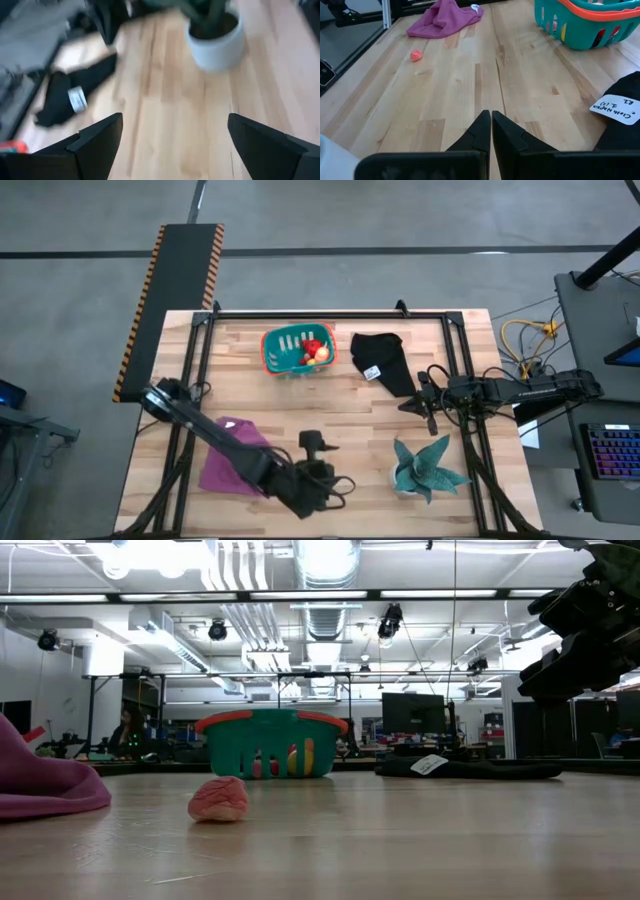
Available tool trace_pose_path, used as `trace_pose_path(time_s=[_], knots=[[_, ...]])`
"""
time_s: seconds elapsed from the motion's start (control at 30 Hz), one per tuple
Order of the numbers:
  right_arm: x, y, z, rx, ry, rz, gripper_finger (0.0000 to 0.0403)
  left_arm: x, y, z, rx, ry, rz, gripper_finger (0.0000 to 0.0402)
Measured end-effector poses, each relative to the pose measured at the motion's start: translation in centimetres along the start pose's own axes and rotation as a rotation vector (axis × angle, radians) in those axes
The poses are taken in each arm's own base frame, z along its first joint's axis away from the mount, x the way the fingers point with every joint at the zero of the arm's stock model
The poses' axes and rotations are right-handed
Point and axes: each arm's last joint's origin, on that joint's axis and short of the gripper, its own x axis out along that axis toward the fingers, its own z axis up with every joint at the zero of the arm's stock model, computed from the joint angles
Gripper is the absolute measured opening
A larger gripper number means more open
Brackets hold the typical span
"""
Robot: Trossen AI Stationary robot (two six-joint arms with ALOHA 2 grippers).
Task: Pick and placing Produce into tupperware
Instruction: Put the small pink peach into the basket
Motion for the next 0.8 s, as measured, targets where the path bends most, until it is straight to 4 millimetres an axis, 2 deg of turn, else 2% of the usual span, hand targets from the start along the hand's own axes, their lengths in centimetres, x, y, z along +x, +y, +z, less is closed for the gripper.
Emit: trace_pose_path(time_s=[0.13,0.43,0.8], knots=[[0.0,0.0,0.0,0.0,0.0,0.0,0.0009,0.7,-0.7,-1.7,-0.056,0.128,-0.029,0.0345],[0.0,0.0,0.0,0.0,0.001,0.0,0.0009,0.4,-1.2,-4.2,-0.289,0.372,-0.114,0.0345],[0.0,0.0,0.0,0.0,0.001,0.0,0.0009,2.9,-3.3,-7.0,-0.22,0.499,-0.109,0.0345]])
